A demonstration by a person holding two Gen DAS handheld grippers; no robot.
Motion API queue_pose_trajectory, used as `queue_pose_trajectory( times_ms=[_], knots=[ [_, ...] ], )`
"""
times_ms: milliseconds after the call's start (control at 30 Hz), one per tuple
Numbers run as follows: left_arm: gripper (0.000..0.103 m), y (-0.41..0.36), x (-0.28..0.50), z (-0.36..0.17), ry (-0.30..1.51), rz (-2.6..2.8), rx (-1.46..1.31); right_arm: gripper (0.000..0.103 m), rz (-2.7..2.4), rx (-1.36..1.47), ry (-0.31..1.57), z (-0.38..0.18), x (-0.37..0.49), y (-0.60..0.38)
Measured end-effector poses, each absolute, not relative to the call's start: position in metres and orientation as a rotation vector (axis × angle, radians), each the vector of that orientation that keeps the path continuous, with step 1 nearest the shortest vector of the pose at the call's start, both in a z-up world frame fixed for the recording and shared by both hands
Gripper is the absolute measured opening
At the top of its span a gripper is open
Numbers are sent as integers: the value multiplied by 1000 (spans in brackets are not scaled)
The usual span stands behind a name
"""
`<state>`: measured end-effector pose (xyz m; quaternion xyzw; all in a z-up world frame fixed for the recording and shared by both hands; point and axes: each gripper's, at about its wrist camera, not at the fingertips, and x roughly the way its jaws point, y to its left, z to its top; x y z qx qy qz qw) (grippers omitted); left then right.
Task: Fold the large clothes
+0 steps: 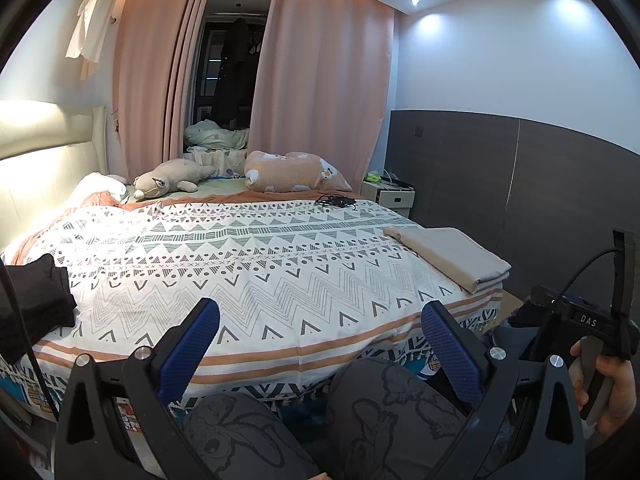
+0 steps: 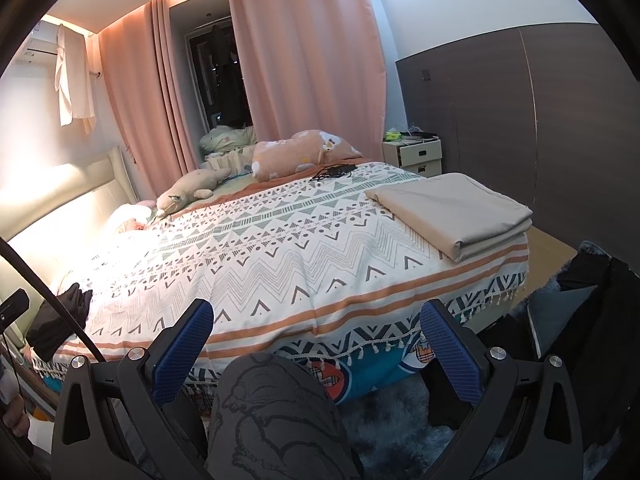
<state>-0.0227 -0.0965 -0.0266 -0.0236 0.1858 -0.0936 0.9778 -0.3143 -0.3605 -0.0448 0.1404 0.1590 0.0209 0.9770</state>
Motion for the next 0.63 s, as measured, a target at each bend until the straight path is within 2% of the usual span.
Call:
queue_pose_trajectory(
  times_ms=[633],
  knots=[
    [103,-92,-36,-24,369,-190,-38,103,49,300,332,-45,-321,-351]
  ],
)
